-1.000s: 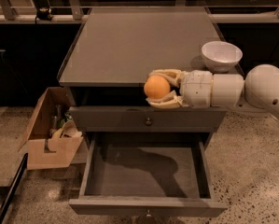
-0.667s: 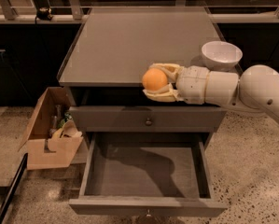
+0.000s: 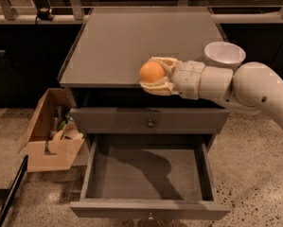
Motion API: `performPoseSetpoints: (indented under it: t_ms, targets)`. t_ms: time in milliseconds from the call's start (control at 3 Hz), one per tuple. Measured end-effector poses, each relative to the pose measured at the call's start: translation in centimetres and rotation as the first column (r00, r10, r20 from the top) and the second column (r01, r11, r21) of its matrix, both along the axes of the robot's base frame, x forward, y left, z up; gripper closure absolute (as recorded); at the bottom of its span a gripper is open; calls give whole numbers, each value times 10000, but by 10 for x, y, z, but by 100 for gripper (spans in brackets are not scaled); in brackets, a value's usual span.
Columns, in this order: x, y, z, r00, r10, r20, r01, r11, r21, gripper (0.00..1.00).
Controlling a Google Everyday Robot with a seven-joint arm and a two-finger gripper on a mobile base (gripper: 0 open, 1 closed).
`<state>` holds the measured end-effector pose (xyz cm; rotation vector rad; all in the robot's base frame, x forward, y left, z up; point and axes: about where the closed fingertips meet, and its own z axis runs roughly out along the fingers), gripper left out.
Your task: Pick orange from middle drawer and place on counter
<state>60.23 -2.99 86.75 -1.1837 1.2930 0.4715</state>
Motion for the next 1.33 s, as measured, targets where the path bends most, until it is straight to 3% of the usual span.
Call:
performPoseSetpoints:
  t_ms: [667, 1000, 1333]
  targets:
    - [26, 10, 1, 9951, -956, 250, 946, 9948, 389, 100]
    - [44, 12, 1, 9840, -1747, 362, 1729, 9839, 458, 100]
    - [63, 12, 1, 9659, -2559, 396, 2541, 9662, 442, 100]
